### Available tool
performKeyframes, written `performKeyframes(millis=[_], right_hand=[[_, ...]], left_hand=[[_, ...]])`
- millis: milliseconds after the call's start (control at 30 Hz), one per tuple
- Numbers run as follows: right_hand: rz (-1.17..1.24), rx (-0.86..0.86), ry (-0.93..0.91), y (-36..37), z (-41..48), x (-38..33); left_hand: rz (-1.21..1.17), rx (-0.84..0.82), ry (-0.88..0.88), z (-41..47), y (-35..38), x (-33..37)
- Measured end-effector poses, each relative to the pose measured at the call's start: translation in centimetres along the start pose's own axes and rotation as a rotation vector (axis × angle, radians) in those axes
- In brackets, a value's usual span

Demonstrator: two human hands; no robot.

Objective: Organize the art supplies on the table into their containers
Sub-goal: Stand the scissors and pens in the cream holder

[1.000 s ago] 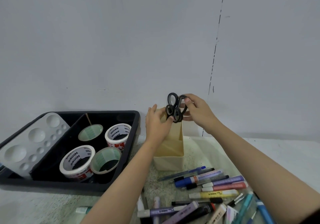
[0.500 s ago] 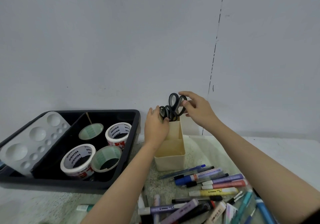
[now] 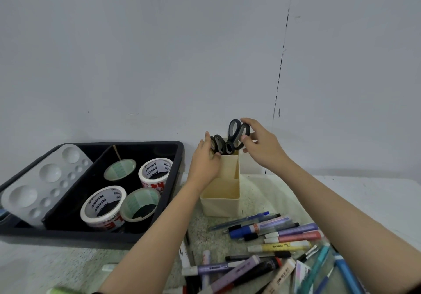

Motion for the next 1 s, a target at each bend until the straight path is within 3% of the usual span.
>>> performKeyframes(millis=[233,467,1000], right_hand=[[0.032,0.009,-0.018,0.2,-1.1,-0.1],[-0.025,0.036,-0.052,0.1,-1.7,-0.5],[-0.026,0.031,-0.151,-0.5,3.4,-1.7]], left_hand=[[-0.118,0.220,0.020,-1.4,-1.5,0.4],[0.014,0.113,0.064,-1.0,-0.9,0.2],[-0.100,0.147,0.129,-0.9,-1.9,0.5]])
Point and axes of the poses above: each hand's wrist, its own z-axis towards the middle knuckle, its own y-axis out of the palm, x = y × z, the point moved 8 cm from there along z, towards the middle knuckle, and after that the axes turned 6 degrees about -y, right-handed, at the moved point
